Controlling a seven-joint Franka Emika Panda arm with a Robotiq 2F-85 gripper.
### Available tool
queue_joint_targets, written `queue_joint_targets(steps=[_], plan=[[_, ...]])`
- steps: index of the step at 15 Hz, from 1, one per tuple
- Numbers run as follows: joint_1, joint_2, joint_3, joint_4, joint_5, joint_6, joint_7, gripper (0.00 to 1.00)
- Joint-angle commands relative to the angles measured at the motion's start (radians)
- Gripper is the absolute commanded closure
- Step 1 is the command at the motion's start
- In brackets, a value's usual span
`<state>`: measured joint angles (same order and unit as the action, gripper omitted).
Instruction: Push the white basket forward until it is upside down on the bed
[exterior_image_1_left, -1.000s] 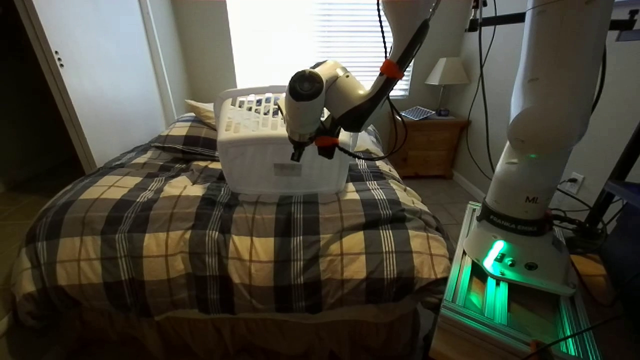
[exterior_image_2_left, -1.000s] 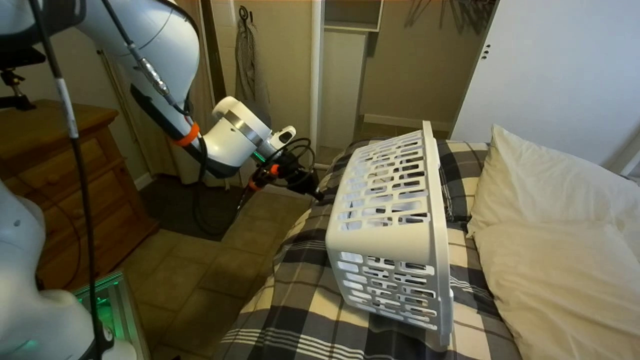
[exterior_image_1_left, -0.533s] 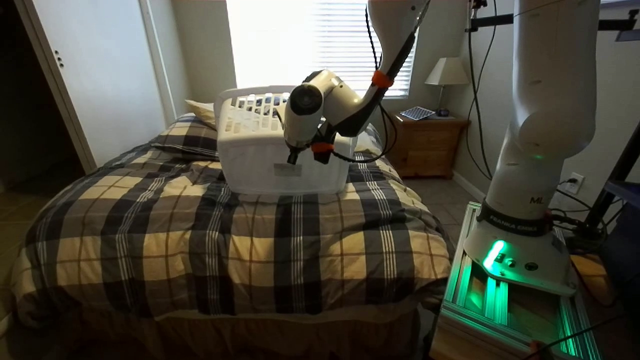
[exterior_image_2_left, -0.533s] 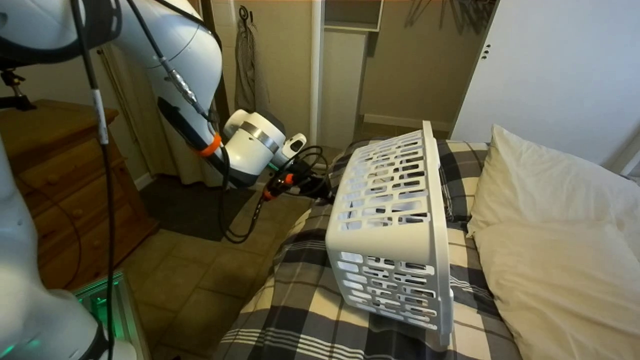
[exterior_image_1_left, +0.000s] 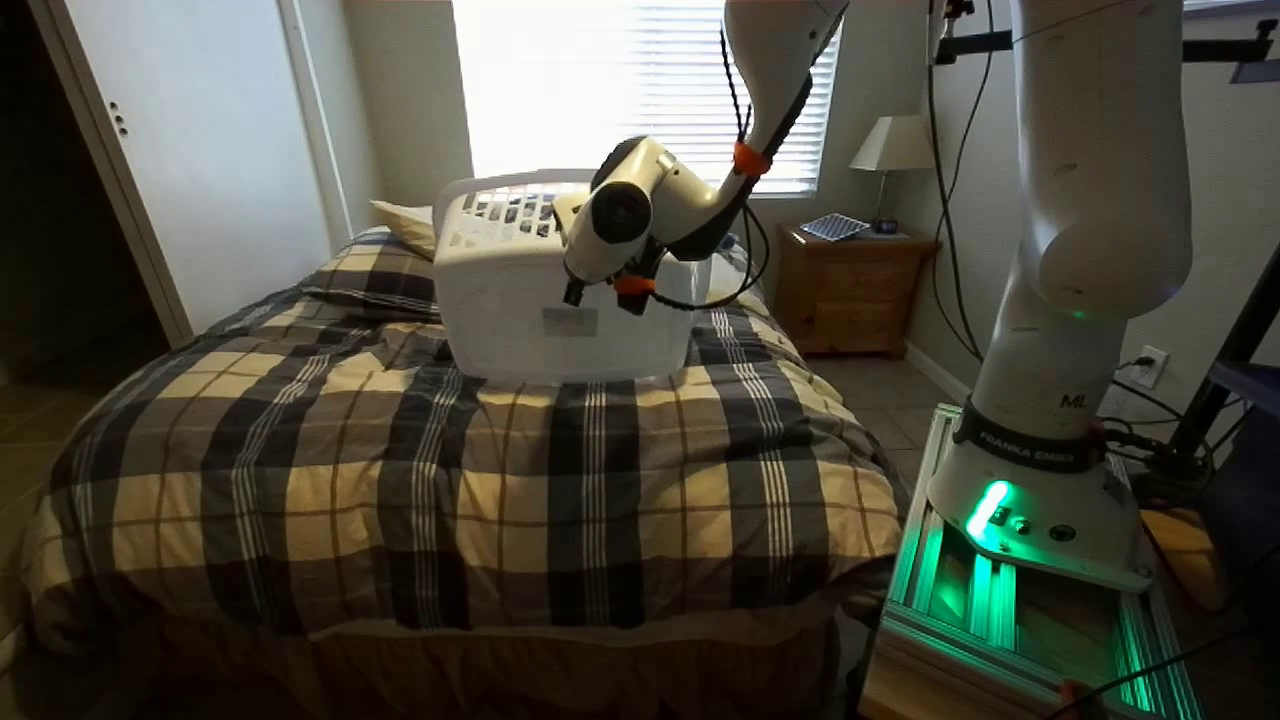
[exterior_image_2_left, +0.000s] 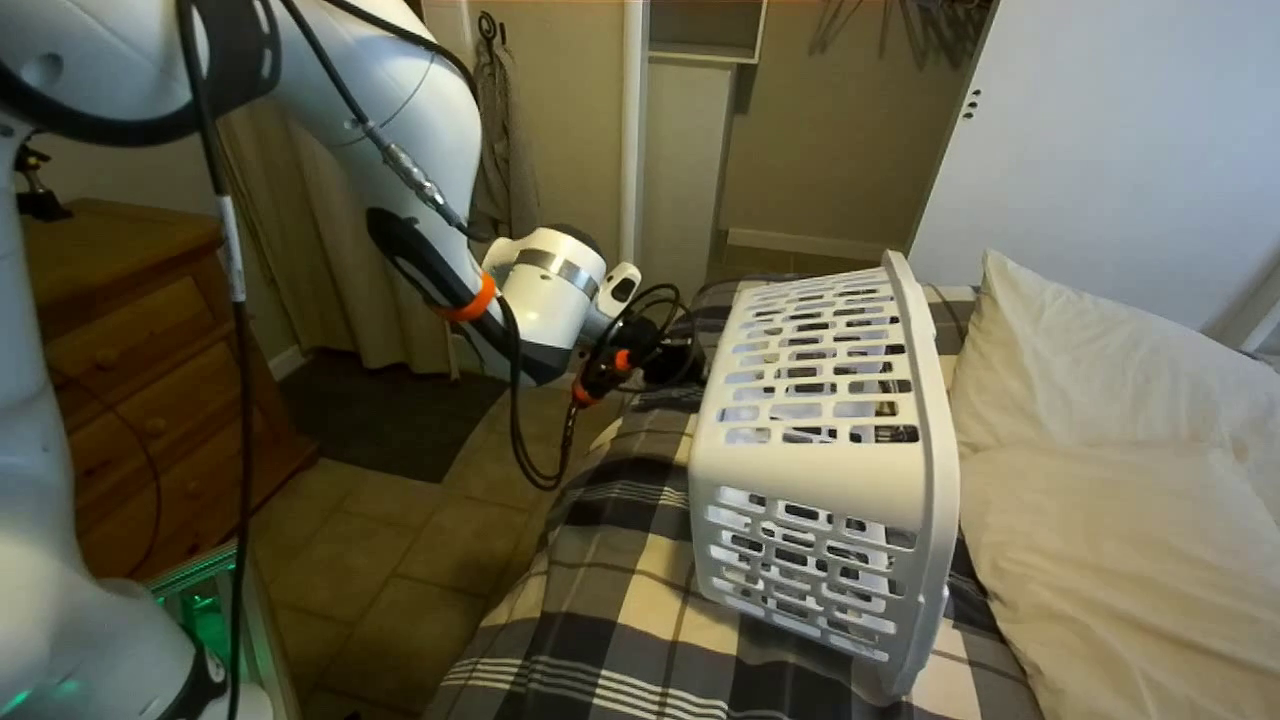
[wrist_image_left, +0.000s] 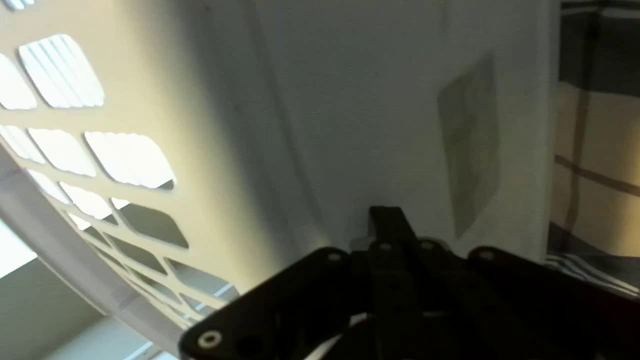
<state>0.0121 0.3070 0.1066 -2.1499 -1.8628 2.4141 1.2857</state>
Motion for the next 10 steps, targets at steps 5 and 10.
queue_joint_targets(steps=[5, 10], plan=[[-0.06, 0.084, -0.041, 0.096, -0.232, 0.021, 0.221, 1.0], [-0.095, 0.088, -0.043, 0.147, -0.269, 0.051, 0.309, 1.0]])
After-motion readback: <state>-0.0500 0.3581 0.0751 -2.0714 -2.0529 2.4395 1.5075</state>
